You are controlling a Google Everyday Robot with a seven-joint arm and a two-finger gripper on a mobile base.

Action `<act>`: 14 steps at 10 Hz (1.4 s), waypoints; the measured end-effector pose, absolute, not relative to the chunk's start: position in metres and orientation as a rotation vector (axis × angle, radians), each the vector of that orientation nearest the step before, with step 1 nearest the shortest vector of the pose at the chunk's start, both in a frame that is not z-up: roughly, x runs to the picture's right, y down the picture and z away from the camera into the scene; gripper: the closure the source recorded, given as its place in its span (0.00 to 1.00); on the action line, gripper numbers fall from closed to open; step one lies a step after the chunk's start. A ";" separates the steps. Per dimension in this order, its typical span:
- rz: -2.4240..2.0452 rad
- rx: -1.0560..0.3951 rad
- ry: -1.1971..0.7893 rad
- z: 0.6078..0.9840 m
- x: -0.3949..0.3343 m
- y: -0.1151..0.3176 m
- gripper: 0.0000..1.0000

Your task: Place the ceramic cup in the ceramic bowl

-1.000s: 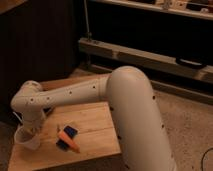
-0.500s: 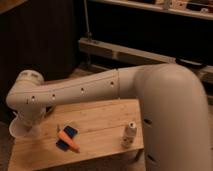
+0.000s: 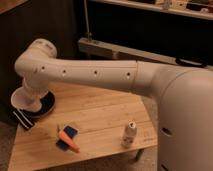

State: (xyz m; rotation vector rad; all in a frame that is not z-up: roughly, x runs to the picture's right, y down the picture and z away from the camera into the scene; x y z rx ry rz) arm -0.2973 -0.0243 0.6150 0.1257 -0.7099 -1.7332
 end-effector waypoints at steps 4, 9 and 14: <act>-1.725 0.147 -0.764 0.613 -0.315 -0.115 1.00; -1.713 0.071 -0.818 0.658 -0.327 -0.131 1.00; -1.705 -0.042 -0.867 0.784 -0.335 -0.090 1.00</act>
